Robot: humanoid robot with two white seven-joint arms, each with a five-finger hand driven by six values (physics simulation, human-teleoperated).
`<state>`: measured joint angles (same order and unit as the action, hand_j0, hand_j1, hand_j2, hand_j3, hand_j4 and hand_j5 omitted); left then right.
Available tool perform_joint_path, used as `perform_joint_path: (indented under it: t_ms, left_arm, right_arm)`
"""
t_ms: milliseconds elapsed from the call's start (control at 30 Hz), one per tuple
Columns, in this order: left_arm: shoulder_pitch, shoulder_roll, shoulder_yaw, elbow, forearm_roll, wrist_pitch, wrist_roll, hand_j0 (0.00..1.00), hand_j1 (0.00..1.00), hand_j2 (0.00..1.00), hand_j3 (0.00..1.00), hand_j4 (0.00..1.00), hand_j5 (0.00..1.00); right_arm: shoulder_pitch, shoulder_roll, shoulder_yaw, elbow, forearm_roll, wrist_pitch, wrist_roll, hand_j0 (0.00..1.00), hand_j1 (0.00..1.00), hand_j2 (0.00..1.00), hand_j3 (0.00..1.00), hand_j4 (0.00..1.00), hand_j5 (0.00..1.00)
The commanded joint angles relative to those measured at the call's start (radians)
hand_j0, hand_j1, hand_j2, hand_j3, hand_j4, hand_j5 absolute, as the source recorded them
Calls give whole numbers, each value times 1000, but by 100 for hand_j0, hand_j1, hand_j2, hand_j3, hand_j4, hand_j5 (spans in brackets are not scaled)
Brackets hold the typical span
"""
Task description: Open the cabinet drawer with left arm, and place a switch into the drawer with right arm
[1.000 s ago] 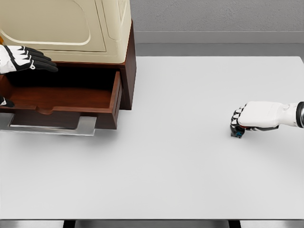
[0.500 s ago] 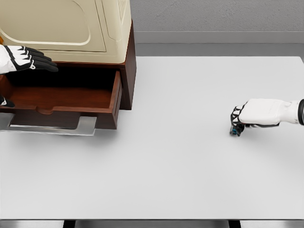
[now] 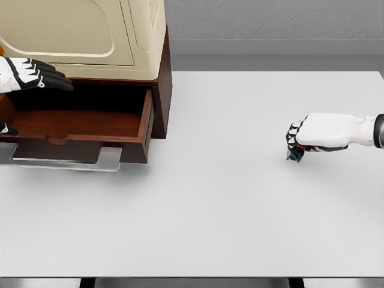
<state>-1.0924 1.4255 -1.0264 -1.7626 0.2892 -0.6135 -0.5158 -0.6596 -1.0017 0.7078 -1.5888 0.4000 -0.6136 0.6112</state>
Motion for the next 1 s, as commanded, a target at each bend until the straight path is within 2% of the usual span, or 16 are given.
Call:
perform_joint_path:
  t_ms: [0,233,300,567,733,967]
  left_arm:
    - [2,1,2,0,7,3,0,100,100,100,100,100,100]
    - [2,3,2,0,7,3,0,100,100,100,100,100,100]
    - [2,3,2,2,7,3,0,100,100,100,100,100,100]
    - [2,1,2,2,7,3,0,100,100,100,100,100,100]
    - [2,3,2,2,5,3,0,100,100,100,100,100,100]
    - [2,3,2,2,5,3,0,100,100,100,100,100,100]
  right_arm:
    - [-2,2,-1,0,-6,3,0,29,29,29,29,29,29]
    - [-52,20,1,-8,-33,3,0,28,28,28,28,28,28]
    - [-71,21,1,-43,-33,3,0,28,28,28,28,28,28]
    - [-202,118,16,-60,-35,3,0,27,27,27,27,27,27]
    - [-307,195,114,-60,-35,3,0,26,26,26,26,26,26]
    - [-410,267,186,-79,-35,3,0,26,26,26,26,26,26]
